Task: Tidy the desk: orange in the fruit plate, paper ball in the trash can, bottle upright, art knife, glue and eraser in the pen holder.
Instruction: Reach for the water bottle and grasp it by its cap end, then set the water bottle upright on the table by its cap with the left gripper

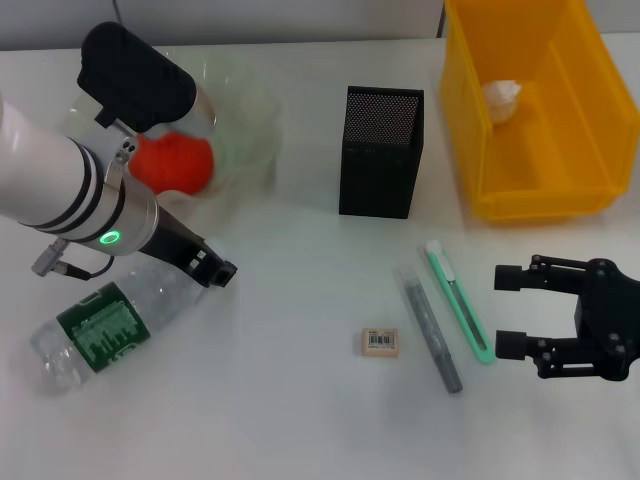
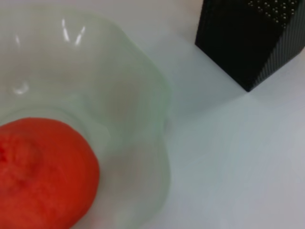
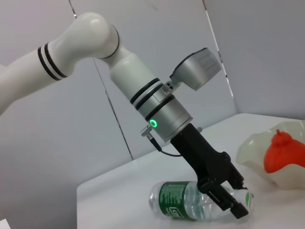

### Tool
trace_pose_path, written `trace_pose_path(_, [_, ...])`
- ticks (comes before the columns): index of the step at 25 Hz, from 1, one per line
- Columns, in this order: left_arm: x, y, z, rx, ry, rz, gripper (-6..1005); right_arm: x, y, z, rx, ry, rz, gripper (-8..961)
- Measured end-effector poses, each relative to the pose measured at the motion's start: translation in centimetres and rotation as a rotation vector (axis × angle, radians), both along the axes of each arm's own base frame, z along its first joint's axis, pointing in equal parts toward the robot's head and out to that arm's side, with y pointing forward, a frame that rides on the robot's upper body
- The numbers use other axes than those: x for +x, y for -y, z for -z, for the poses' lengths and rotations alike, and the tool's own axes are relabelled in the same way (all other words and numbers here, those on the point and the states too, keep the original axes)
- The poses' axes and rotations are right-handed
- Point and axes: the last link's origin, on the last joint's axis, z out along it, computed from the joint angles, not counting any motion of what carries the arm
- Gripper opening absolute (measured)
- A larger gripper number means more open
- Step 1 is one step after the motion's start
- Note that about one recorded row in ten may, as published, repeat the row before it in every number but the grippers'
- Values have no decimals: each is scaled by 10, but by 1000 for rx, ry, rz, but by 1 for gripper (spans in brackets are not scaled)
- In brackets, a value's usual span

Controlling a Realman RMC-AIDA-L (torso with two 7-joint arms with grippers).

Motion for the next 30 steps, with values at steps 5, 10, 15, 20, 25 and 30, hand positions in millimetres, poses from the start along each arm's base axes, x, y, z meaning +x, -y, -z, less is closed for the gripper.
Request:
trace_pose_path(5, [1,3,-4,-41,58,33,451,3,2,-3,3,0,6,807])
trace_pose_path(10, [3,6,-27,-75,253,92,451,3,4,-5,1,-1,2,807])
trace_pose_path(15, [-3,7,-55,-59,488,134,451,3,4,-5,-3,-6,8,807])
trace_pose_path(20, [-8,16,-76,-36,694,219,451,-2,-1,-10,-29,-25,23,807])
trace_pose_path(25, [-19,24,-86,27,865,330,450,-9,-7,-15,-45,-60,43,807])
trace_pose_path(30, [-36,32,-84,129,1000,436,450,-15,-9,-15,-63,-86,40,806])
